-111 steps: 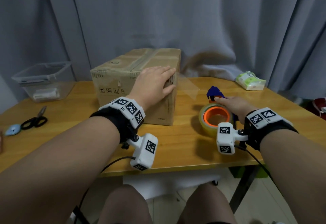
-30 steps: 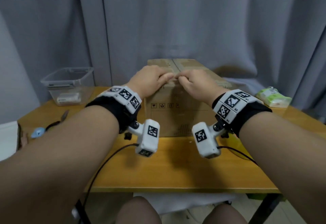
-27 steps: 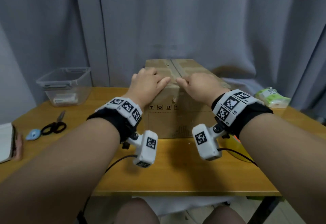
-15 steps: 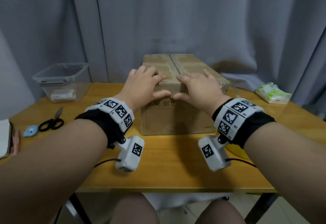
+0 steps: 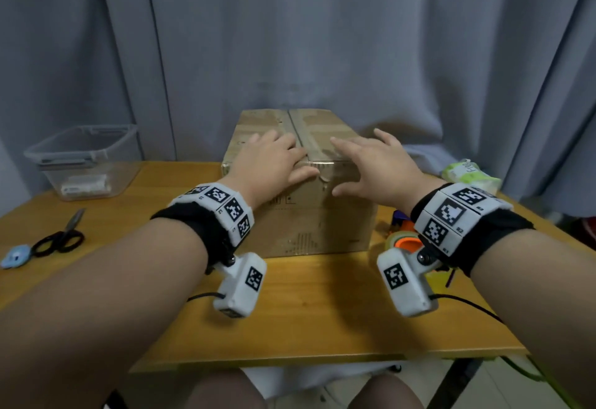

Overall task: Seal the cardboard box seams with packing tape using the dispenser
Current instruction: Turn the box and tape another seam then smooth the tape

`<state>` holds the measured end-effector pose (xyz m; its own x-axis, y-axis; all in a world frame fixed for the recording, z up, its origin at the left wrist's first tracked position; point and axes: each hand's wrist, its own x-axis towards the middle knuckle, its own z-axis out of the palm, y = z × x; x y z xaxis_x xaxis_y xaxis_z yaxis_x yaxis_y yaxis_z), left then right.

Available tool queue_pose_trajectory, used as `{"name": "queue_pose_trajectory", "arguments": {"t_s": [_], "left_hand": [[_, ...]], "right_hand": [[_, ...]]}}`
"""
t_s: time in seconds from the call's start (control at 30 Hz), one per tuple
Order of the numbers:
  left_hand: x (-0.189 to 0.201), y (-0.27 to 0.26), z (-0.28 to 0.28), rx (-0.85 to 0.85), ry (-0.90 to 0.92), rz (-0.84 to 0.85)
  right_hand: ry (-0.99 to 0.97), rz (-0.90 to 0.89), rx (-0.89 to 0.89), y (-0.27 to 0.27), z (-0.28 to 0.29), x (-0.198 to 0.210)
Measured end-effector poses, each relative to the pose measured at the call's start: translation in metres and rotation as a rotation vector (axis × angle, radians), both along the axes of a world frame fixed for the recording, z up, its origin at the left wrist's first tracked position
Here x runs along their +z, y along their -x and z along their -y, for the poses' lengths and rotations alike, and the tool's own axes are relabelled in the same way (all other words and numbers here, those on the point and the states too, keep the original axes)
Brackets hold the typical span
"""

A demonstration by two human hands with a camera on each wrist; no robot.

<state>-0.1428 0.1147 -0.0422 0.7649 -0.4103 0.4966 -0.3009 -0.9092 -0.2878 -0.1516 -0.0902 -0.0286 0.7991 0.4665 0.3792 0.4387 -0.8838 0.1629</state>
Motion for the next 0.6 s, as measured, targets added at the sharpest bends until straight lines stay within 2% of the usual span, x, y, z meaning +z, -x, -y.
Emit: {"name": "queue_pose_trajectory", "arguments": {"t_s": [0.2,0.37,0.5,0.6], "left_hand": [[-0.007,0.004,0.003,0.031,-0.148,0.081],[0.018,-0.001,0.022,0.005,0.063,0.020],[0.008,-0.010,0.033,0.051,0.058,0.046],[-0.007,-0.004,0.035,0.078,-0.064,0.138]], "right_hand": [[0.015,0.050,-0.009,-0.006,0.001,-0.012],[-0.009,0.066,0.011,-0.007,0.003,-0.014],[-0.045,0.068,0.016,-0.007,0.006,-0.017],[-0.050,0.081,0.026,-0.008,0.007,-0.019]]}}
